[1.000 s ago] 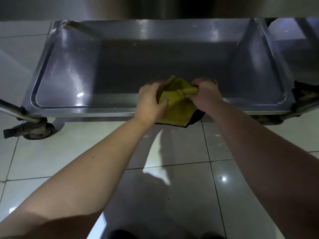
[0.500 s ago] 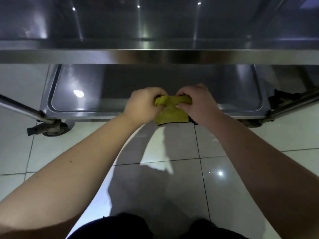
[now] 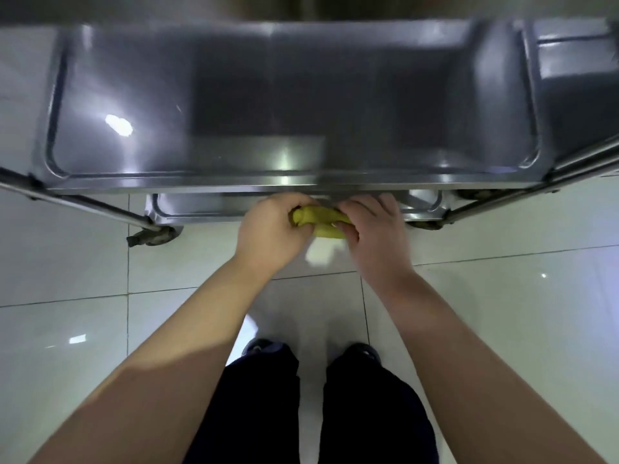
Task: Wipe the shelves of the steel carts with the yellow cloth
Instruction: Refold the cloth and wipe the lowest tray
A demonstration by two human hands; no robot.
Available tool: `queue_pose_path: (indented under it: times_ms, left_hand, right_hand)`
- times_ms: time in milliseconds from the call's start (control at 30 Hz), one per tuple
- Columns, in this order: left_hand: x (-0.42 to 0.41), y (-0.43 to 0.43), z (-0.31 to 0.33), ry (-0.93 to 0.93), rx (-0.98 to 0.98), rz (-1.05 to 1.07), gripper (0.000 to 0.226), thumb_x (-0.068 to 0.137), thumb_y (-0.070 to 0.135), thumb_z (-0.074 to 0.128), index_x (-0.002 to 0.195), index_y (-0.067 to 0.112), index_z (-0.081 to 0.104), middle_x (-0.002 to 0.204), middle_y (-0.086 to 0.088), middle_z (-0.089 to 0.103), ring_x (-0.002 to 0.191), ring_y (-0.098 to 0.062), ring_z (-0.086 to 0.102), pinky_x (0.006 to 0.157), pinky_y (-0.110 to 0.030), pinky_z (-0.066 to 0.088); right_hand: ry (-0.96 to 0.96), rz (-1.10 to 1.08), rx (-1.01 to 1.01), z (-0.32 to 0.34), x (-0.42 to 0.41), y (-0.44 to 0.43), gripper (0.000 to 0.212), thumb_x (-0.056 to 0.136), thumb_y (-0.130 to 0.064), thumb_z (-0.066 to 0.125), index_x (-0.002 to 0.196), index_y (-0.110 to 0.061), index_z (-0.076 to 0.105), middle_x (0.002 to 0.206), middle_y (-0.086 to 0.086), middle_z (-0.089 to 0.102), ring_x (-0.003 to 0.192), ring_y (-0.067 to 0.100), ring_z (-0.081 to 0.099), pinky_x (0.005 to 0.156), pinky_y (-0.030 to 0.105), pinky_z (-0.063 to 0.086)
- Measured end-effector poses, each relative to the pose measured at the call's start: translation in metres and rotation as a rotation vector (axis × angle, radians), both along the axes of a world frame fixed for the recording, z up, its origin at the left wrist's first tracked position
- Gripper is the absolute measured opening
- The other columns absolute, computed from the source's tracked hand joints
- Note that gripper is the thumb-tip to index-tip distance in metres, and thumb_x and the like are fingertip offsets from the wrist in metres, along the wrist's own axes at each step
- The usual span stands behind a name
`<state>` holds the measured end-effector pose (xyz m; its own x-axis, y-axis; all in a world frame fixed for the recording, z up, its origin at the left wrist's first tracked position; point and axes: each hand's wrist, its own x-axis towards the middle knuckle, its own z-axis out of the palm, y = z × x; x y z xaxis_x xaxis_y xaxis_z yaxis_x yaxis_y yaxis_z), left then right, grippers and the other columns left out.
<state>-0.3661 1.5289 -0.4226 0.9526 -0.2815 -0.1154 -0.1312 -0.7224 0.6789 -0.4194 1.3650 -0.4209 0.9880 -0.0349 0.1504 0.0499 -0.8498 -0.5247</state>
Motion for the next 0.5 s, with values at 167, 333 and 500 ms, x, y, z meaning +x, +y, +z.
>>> queue_pose_path:
  times_ms: [167,333,500]
  left_hand:
    - [-0.026,-0.003,0.128,0.088,-0.047,0.065,0.025,0.069,0.019,0.073,0.086,0.036,0.070,0.078,0.015,0.068,0.073,-0.009,0.061,0.066,-0.034,0.053]
    - [-0.045,0.006,0.277,0.134,-0.116,0.114,0.030,0.065,0.022,0.074,0.085,0.043,0.067,0.076,0.026,0.066,0.070,-0.005,0.063,0.067,-0.035,0.055]
    - [-0.058,0.043,0.420,0.043,-0.207,0.196,0.028,0.063,0.030,0.070,0.076,0.055,0.065,0.077,0.026,0.067,0.073,0.000,0.063,0.068,-0.033,0.055]
  right_hand:
    - [0.154,-0.050,0.188,0.130,-0.019,-0.003,0.034,0.076,0.007,0.066,0.103,-0.010,0.073,0.104,0.004,0.069,0.099,0.037,0.054,0.090,0.039,0.039]
    - [0.082,0.080,0.160,0.274,-0.038,-0.006,0.041,0.073,0.013,0.062,0.107,-0.008,0.073,0.103,0.004,0.069,0.090,0.037,0.055,0.083,0.029,0.027]
    - [-0.099,0.161,0.160,0.406,-0.038,0.018,0.039,0.074,0.004,0.064,0.109,-0.012,0.072,0.100,-0.007,0.069,0.094,0.025,0.045,0.086,0.033,0.034]
